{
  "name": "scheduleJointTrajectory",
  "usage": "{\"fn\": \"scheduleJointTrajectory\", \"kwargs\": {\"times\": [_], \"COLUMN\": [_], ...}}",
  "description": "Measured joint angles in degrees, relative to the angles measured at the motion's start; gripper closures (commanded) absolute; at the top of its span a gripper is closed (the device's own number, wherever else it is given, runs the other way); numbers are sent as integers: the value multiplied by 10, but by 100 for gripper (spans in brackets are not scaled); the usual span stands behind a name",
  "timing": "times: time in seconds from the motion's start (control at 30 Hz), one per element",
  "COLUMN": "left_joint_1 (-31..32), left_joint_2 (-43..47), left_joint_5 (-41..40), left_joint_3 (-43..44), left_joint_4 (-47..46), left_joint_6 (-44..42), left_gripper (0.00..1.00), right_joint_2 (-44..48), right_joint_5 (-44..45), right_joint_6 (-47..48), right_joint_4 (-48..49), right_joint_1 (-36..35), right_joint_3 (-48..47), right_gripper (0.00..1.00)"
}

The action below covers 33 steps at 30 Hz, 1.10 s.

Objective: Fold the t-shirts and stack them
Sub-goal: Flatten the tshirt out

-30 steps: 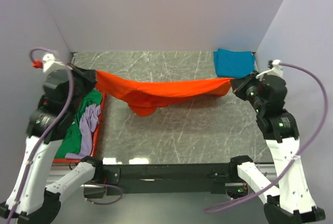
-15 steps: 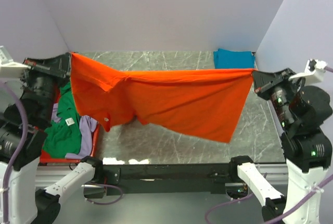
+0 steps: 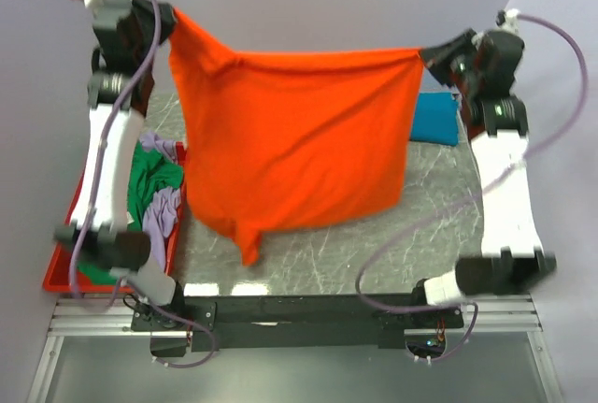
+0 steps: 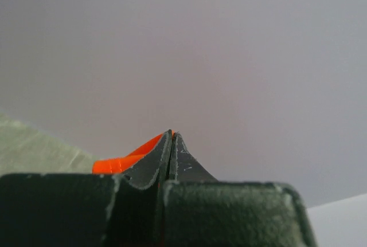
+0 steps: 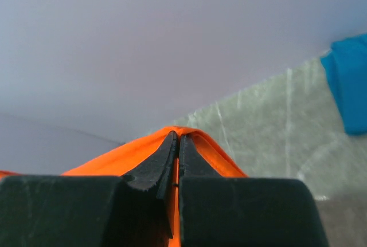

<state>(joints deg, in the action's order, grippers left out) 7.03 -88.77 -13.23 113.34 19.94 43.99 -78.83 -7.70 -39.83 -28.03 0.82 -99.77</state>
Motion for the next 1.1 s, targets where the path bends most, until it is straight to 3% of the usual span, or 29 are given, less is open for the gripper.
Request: {"fn": "scheduleJointTrajectory", "kwargs": {"times": [0.17, 0.23, 0.37, 0.47, 0.67, 0.87, 0.97, 1.1], "left_joint_1": [-103, -137, -171, -171, -148, -79, -47, -23], "left_joint_2": [-181, -195, -167, -99, 92, 219, 275, 355], "left_joint_5": [148, 196, 256, 285, 308, 256, 225, 191], "left_joint_3": [217, 230, 200, 99, -257, -570, -675, -778], "left_joint_4": [-31, -63, -130, -183, -260, -205, -153, -93], "left_joint_6": [43, 71, 113, 132, 157, 155, 154, 155], "left_gripper": [100, 100, 100, 100, 100, 100, 100, 99], "right_joint_2": [-165, -196, -182, -135, -39, -14, 4, 21], "right_joint_5": [-43, -59, -82, -91, -120, -136, -140, -143], "right_joint_6": [-22, -28, -37, -42, -62, -72, -69, -55], "right_joint_4": [24, 35, 71, 122, 201, 216, 212, 211], "right_joint_1": [13, 15, 23, 35, 58, 64, 69, 77], "right_joint_3": [-181, -237, -239, -157, 137, 427, 544, 631], "right_gripper": [100, 100, 100, 100, 100, 100, 100, 100]}}
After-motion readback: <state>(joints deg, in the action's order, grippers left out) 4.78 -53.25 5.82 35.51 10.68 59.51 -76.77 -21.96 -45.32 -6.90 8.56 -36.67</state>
